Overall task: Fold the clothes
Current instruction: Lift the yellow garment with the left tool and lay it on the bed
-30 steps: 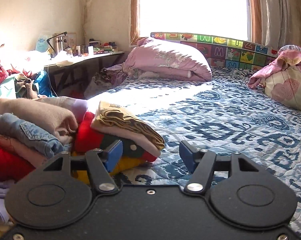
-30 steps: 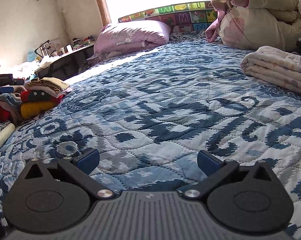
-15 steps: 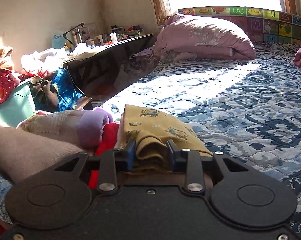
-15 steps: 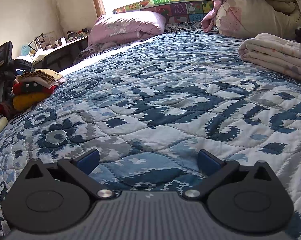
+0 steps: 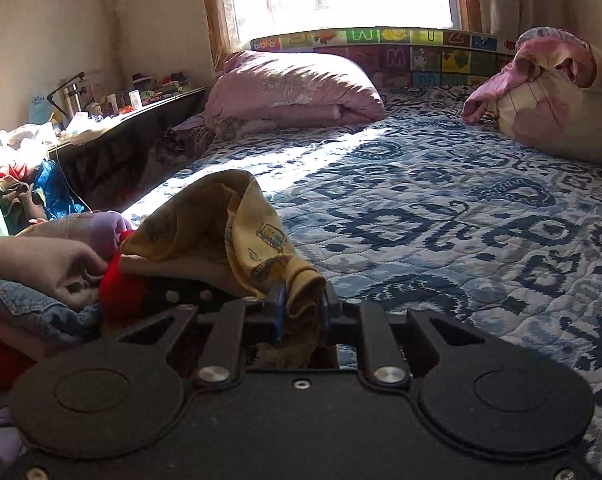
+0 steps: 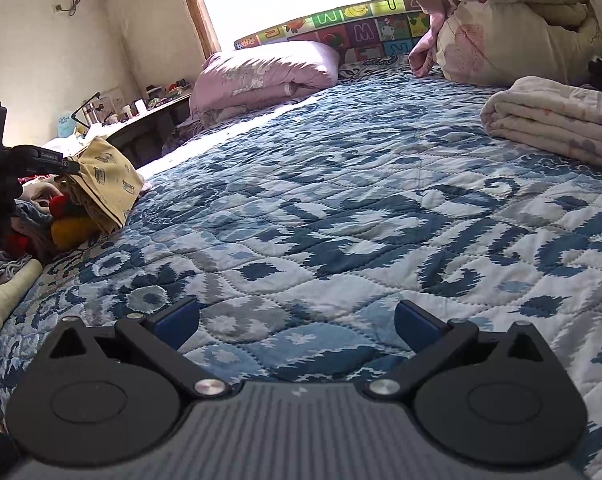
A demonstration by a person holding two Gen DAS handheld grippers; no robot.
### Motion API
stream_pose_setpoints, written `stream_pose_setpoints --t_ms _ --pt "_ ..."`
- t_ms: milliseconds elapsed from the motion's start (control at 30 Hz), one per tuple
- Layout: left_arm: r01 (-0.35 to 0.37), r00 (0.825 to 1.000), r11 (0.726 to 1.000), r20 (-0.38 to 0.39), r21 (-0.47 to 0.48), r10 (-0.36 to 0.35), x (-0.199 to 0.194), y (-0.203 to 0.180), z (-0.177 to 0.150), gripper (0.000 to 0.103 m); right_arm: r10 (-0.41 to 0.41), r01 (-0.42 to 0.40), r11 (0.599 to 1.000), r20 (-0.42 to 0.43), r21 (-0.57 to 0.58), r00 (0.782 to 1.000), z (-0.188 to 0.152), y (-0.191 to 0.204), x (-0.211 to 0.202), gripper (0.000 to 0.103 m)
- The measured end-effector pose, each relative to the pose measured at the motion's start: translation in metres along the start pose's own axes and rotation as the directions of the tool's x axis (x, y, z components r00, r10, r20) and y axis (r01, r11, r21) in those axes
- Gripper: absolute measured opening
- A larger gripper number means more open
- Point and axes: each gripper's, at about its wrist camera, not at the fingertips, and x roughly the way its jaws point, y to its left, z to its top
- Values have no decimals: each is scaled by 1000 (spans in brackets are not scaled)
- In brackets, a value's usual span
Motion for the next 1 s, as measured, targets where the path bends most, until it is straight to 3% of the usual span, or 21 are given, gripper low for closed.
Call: stream_pose_setpoints --t_ms 200,367,500,633,700,800,900,1000 --pt "175 984 981 -4 -82 -176 -44 -61 19 14 14 -14 987 2 163 1000 -6 -26 -29 103" --pt "290 957 955 32 -61 -289 -74 -126 61 14 25 -25 955 5 295 1000 -10 -48 -54 103" --pt "389 920 919 87 -71 -383 -106 -159 87 14 33 -34 917 9 398 999 -14 -66 -73 103" --pt "495 865 865 145 -88 -480 -144 -170 96 14 37 -45 870 27 491 999 -23 -83 -96 103" --pt "532 844 841 150 -100 -516 -161 -166 84 14 39 -60 847 51 528 998 -29 -91 -108 103" --pt "553 833 822 92 -134 -545 -169 -156 49 14 33 -87 804 101 588 994 -35 -106 -130 103" --pt "553 826 815 -10 -172 -563 -175 -145 -10 14 19 -116 761 157 638 987 -39 -121 -152 103" --pt "510 837 837 -110 -197 -536 -176 -129 -71 14 11 -101 794 152 599 988 -40 -114 -149 103"
